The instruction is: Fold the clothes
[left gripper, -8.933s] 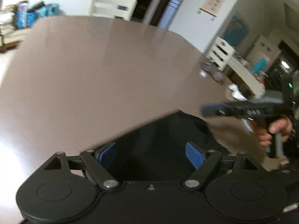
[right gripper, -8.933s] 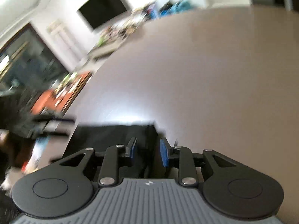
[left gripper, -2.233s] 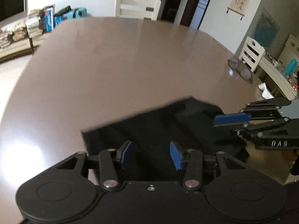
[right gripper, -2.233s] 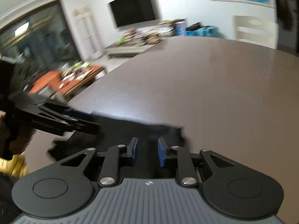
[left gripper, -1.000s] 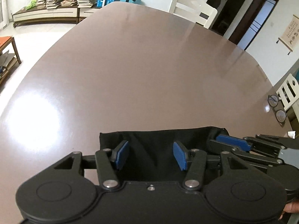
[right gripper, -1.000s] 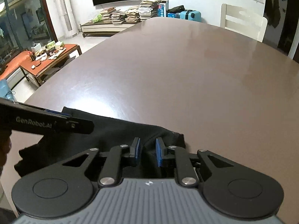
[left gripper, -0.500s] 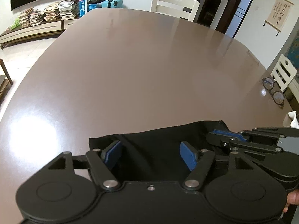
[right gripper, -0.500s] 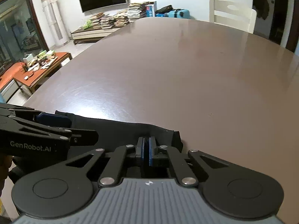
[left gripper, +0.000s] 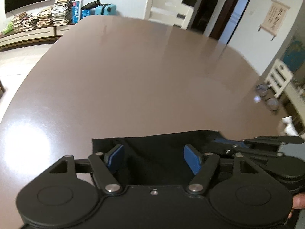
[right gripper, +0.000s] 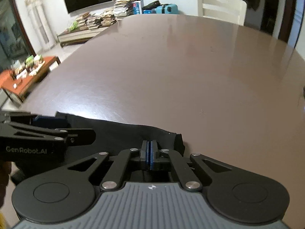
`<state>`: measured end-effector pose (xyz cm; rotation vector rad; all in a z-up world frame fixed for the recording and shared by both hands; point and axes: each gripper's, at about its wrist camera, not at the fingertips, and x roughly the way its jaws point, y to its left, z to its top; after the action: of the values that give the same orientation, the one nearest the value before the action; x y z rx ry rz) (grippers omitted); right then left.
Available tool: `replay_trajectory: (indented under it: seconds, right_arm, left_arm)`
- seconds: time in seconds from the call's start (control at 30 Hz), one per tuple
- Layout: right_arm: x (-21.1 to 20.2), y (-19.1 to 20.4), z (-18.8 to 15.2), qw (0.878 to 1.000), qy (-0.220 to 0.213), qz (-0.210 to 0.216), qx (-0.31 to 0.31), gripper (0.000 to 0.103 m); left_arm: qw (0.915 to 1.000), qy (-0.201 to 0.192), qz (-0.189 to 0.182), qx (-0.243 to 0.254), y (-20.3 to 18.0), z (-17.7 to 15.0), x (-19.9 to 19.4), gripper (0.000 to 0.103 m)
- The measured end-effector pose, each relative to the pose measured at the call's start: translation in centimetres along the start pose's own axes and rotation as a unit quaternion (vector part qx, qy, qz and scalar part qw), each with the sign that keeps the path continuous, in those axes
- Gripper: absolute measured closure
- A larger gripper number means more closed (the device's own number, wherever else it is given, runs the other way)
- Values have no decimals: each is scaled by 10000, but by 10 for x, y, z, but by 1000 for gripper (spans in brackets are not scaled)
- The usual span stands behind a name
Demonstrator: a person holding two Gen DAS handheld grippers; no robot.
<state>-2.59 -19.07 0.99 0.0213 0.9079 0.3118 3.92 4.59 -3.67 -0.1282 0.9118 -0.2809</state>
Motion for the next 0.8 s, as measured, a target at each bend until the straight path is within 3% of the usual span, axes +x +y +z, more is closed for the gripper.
replay_trajectory:
  seconds: [0.3, 0.73, 0.8]
  right_arm:
    - [-21, 1, -32, 9976, 319, 313, -531, 100]
    - [-23, -20, -40, 9987, 179, 389, -270, 101]
    - [-27, -23, -39, 9992, 147, 324, -182, 101]
  left_arm:
    - [9977, 472, 58, 475, -13, -29, 2, 34]
    - [9961, 393, 147, 780, -16, -35, 0, 35]
    - [9972, 356, 121, 642, -16, -31, -7, 36]
